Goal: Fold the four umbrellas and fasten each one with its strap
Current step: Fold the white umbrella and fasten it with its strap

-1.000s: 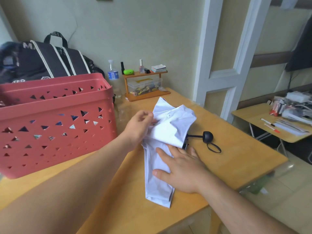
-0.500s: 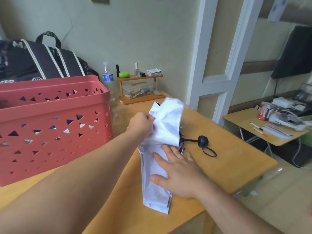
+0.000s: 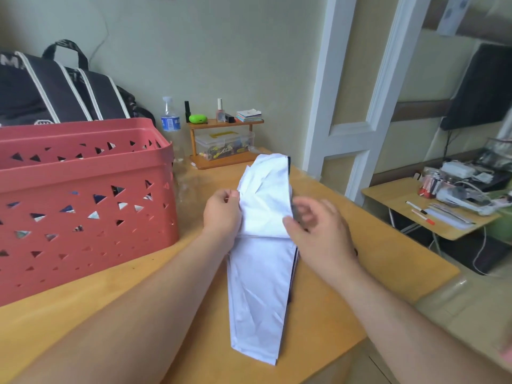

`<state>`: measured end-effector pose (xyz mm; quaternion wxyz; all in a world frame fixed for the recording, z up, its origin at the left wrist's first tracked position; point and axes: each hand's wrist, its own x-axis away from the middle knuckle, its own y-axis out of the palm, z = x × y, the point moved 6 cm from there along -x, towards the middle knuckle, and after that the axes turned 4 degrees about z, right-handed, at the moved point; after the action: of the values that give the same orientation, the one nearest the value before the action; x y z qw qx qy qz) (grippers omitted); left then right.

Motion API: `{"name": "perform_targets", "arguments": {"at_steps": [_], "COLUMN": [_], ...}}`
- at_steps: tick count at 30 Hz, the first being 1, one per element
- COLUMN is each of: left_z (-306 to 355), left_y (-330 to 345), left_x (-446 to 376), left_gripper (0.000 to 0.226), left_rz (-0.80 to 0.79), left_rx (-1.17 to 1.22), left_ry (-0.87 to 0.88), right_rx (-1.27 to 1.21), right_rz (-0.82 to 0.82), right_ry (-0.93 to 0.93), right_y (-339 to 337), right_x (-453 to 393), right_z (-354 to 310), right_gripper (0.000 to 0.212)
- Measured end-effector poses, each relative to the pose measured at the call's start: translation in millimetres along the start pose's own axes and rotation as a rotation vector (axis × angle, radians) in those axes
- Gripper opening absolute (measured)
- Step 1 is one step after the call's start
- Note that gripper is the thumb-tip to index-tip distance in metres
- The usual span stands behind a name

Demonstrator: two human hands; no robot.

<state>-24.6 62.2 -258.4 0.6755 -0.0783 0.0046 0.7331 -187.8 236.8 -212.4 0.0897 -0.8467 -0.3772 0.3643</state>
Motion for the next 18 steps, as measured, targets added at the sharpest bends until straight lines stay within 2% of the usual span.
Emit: {"name": "perform_targets", "arguments": {"at_steps": [2, 3, 6, 9, 12, 14, 18], "left_z": [-1, 0, 4, 15, 35, 47, 55], "left_y": [-2, -3, -5, -7, -10, -9, -2], "left_x": [3, 6, 13, 19, 13, 10, 11], "left_gripper": [0.022, 0.022, 0.019, 0.017, 0.044, 0.047, 0.045], "left_rz": [0.01, 0.014, 0.013, -0.057, -0.054, -0.088, -0.159], "left_rx": [-0.001, -0.003, -0.016, -0.051, -0.222, -0.235, -0.175], "left_ry": [0.045, 0.058, 0.11, 0.215, 0.403, 0.443, 0.452], "right_rx": [-0.061, -0.189, -0.589, -0.705, -0.798, -0.822, -0.878], "right_rz": [-0.026, -0.062, -0.206, -0.253, -0.315, -0.401, -0.505], "right_ry": [0.106, 0.205, 0.47, 0.565, 0.642, 0.711, 0.726], "right_y": [6, 13, 36, 45, 54, 61, 65], "right_x": [-31, -43, -70, -87, -94, -92, -88], "right_z": [-4, -7, -15, -19, -19, -20, -22], "right_gripper": [0.037, 0.036, 0.021, 0.014, 0.037, 0.053, 0.057]}}
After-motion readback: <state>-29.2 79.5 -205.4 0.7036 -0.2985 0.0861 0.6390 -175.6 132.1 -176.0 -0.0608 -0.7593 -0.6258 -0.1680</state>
